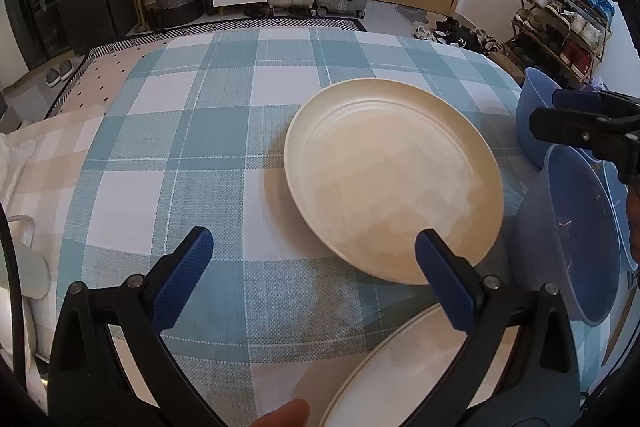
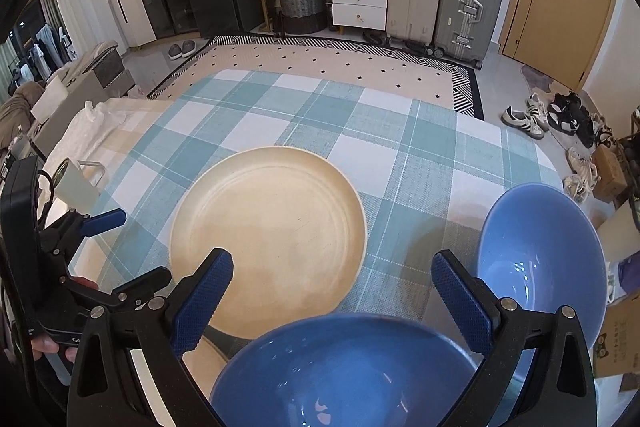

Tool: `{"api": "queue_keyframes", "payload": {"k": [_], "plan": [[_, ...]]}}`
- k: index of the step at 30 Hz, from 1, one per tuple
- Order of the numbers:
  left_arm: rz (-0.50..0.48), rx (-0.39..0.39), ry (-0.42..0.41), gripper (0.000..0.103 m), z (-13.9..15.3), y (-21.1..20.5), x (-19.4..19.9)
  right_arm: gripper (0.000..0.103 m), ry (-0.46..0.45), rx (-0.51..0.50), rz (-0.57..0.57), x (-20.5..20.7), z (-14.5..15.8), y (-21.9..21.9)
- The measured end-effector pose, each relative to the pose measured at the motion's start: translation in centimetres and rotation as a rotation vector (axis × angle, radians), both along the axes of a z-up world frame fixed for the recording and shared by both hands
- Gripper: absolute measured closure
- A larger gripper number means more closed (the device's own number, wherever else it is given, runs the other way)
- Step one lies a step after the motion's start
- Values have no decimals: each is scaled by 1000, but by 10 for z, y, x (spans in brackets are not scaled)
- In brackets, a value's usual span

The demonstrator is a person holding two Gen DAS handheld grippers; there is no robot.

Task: Organize plates and bowls

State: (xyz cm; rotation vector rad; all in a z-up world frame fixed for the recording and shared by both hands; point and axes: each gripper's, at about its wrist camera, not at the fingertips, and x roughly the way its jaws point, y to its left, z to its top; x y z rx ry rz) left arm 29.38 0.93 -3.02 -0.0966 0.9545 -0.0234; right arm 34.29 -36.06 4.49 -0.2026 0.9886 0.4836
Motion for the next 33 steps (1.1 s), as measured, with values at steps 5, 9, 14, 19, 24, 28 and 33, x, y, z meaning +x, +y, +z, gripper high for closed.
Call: {"api": "queue_keyframes", "payload": {"k": [5,9,14,19,24,28,33], "plan": [[-9,-14,23,3,-9,1,7,1,35,-6,1,15,-8,2],[-4,-25,36,4,-15,2,11,2,64,-14,-7,26,-16,3],[-2,-13,41,4,-18,1,15,6,100,-28,-1,37,-26,4],[4,-28,63,8,-24,4,22,13,137,-34,9,46,-35,8],[-11,-37,79,8,-30,5,26,20,176,-56,25,53,-47,14],[-15,-53,85,12,-34,4,27,25,197,-68,31,58,-54,18],[-1,-62,81,20,-36,6,29,36,215,-83,39,62,-62,21]]}}
